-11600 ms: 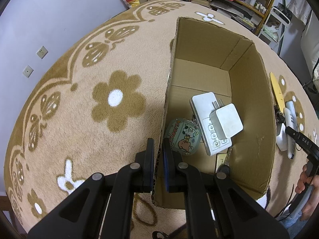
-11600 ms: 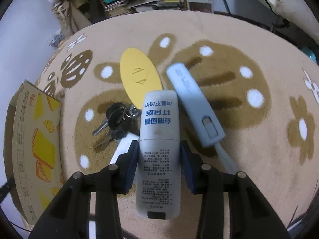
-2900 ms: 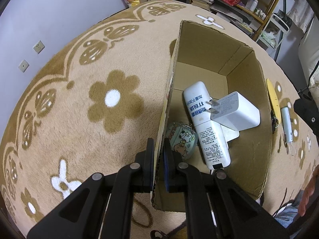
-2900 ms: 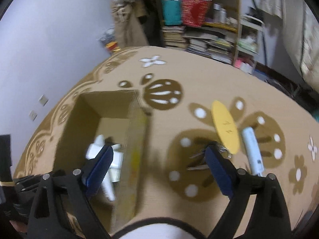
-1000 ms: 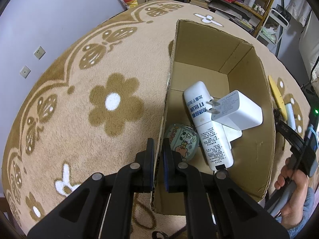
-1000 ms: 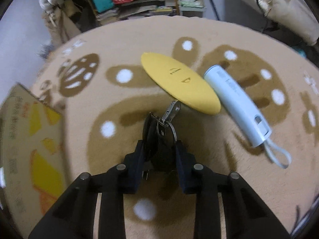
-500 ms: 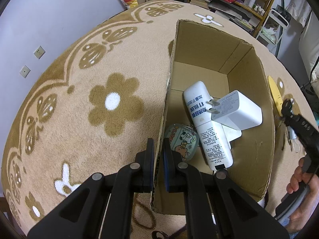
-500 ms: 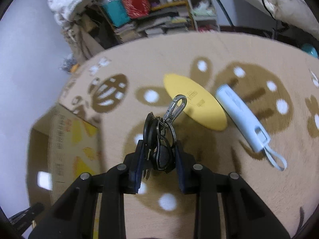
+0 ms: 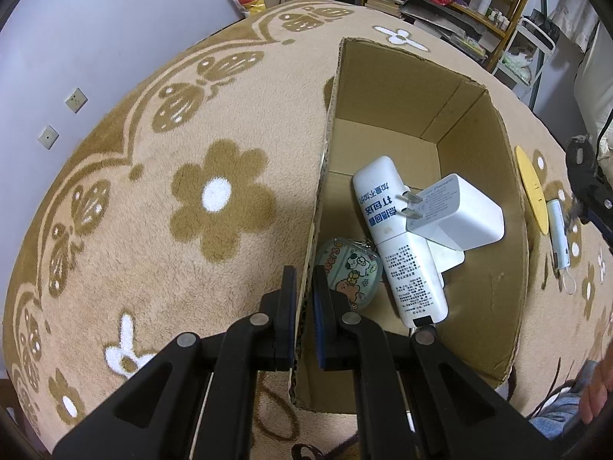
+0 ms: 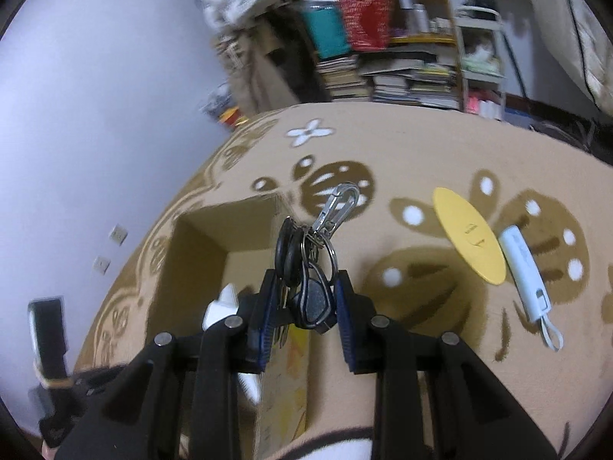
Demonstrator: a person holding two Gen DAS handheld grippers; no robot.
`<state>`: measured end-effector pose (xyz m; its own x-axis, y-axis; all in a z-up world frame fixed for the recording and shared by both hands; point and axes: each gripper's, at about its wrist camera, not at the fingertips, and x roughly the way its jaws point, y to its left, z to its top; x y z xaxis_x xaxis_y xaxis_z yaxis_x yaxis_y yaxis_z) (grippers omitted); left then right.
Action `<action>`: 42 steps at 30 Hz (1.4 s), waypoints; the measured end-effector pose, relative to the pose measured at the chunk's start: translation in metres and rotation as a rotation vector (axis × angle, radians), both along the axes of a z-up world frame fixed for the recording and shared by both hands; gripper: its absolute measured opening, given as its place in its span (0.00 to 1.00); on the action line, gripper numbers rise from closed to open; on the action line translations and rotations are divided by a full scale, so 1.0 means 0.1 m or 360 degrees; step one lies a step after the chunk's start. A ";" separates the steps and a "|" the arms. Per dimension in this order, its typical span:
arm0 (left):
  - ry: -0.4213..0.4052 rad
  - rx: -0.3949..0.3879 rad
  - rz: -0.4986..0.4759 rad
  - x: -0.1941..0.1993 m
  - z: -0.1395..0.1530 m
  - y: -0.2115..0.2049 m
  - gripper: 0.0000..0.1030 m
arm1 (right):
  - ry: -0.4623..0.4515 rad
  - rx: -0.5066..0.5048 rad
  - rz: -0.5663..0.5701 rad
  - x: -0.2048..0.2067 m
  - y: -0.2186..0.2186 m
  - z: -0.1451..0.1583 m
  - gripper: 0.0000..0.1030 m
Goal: Organize rigid objects
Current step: 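Carry the car keys over the box with the right gripper, then open the right gripper to drop the keys into the box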
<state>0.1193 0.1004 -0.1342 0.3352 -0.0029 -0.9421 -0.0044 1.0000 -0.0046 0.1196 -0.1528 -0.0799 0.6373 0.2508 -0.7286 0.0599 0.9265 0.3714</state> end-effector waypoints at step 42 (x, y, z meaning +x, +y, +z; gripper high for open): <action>-0.0001 0.0008 -0.0003 -0.01 0.00 -0.01 0.08 | 0.0090 0.0124 0.0338 -0.01 0.56 -0.27 0.51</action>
<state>0.1187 0.0996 -0.1345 0.3359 0.0010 -0.9419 -0.0026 1.0000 0.0002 0.1186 -0.0965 -0.1068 0.5226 0.4322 -0.7349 -0.1108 0.8891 0.4441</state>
